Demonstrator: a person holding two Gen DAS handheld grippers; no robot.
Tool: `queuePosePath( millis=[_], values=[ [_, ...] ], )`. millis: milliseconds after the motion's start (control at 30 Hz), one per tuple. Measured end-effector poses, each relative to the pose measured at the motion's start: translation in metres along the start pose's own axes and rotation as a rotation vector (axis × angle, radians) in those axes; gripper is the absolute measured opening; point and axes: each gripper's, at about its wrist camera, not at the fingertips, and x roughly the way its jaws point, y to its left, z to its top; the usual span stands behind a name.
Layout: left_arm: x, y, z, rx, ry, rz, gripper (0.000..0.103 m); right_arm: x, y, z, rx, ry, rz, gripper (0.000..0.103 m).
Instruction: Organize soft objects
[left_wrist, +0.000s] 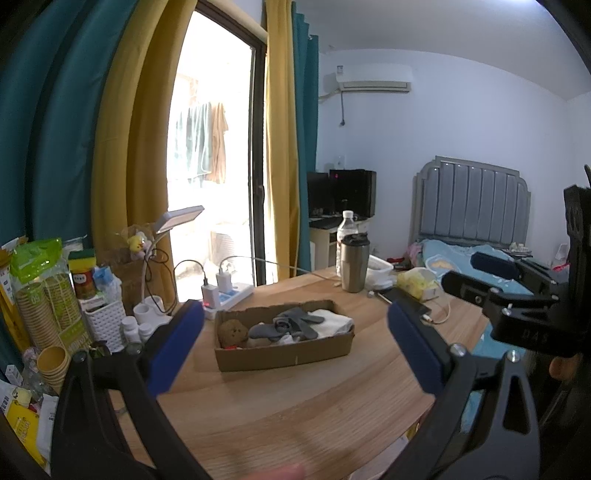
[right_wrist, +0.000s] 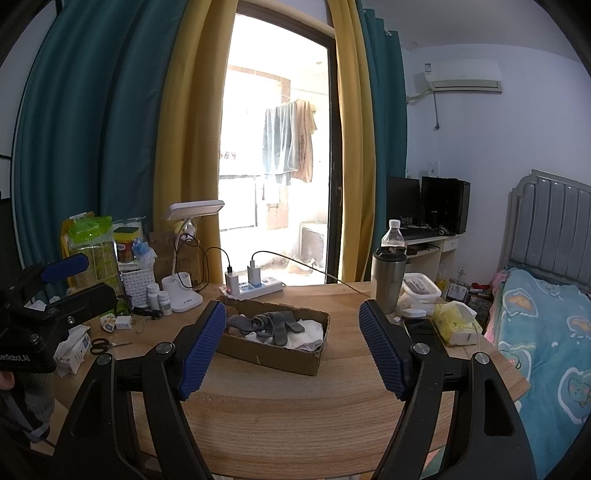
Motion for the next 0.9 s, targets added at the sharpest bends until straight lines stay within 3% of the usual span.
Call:
queuePosePath(
  millis=[900],
  values=[
    [0.012, 0.007, -0.009, 0.001, 0.031, 0.021, 0.101, -0.001, 0.002, -0.004, -0.001, 0.004, 0.01, 0.078]
  ],
)
